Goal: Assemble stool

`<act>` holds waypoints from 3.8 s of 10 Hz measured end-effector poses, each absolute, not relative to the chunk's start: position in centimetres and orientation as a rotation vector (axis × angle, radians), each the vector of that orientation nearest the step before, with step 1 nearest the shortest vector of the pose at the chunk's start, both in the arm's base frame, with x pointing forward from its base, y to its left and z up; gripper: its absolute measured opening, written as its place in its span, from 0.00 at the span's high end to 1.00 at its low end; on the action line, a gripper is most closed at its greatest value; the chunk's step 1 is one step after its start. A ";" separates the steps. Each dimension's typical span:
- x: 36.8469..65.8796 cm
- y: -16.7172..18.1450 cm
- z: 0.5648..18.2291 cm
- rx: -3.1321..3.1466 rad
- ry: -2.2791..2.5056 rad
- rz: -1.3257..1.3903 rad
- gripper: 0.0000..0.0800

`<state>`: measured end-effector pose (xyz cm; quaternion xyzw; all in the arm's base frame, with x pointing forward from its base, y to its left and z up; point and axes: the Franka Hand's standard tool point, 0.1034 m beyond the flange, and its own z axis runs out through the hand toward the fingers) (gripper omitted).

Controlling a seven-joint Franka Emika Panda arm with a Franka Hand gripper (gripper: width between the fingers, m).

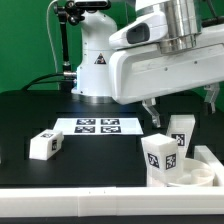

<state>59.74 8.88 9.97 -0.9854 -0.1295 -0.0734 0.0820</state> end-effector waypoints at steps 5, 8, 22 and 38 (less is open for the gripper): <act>59.4 8.8 9.5 -2.857 -1.020 -0.233 0.19; 59.1 8.8 9.0 -2.771 -1.315 -0.220 0.19; 58.9 7.8 8.2 -2.588 -1.752 -0.162 0.58; 58.7 9.9 8.1 -2.951 0.422 -0.252 0.57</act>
Offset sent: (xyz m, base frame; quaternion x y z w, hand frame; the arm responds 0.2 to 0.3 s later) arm -0.0098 0.0084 -0.0032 -0.0025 -0.0044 -0.1420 0.9899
